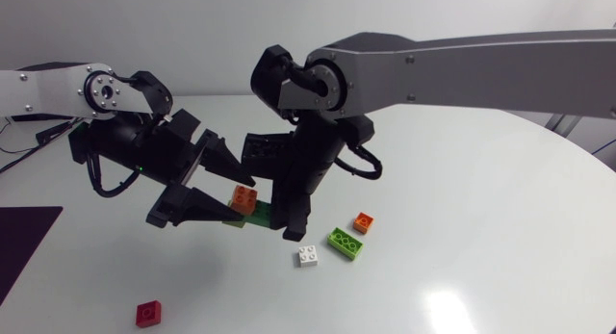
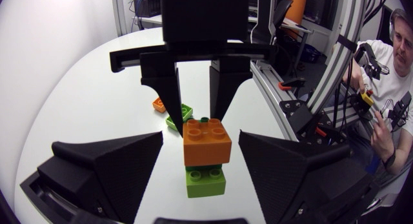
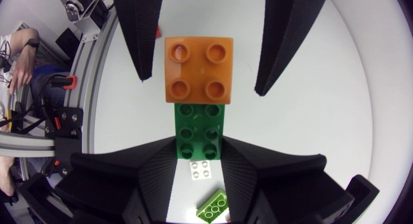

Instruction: Separate the duplo bricks

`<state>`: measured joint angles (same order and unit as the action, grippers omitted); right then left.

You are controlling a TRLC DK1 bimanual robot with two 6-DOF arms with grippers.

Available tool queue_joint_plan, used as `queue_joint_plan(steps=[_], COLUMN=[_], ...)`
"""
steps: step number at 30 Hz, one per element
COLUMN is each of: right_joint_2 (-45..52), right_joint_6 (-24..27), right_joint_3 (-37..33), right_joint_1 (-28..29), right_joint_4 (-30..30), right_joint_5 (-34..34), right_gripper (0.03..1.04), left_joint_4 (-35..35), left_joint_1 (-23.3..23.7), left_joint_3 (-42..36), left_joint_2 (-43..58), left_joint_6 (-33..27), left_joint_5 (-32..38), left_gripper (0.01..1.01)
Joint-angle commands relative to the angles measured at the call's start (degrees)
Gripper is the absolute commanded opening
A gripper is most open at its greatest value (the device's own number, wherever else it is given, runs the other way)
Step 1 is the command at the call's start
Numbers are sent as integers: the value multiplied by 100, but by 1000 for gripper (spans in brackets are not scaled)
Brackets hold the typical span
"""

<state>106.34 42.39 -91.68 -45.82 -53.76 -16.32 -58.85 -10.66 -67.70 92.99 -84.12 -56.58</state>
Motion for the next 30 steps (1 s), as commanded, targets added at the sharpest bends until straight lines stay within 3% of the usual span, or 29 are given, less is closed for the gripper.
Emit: queue_joint_plan(steps=[1,11,23,30], right_joint_2=[88,-88,-263,-457], right_joint_6=[-108,-117,-161,-126], right_joint_3=[177,432,686,976], right_joint_1=[-50,-93,-93,30], right_joint_4=[50,208,401,463], right_joint_5=[-38,-3,76,331], right_gripper=[252,252,252,252], left_joint_4=[58,242,225,365], left_joint_1=[-42,-191,-226,345], left_joint_3=[64,82,143,-182], left_joint_2=[140,176,61,96], left_joint_6=[80,458,484,475], left_joint_5=[-20,121,217,226], left_gripper=[618,169,154,156])
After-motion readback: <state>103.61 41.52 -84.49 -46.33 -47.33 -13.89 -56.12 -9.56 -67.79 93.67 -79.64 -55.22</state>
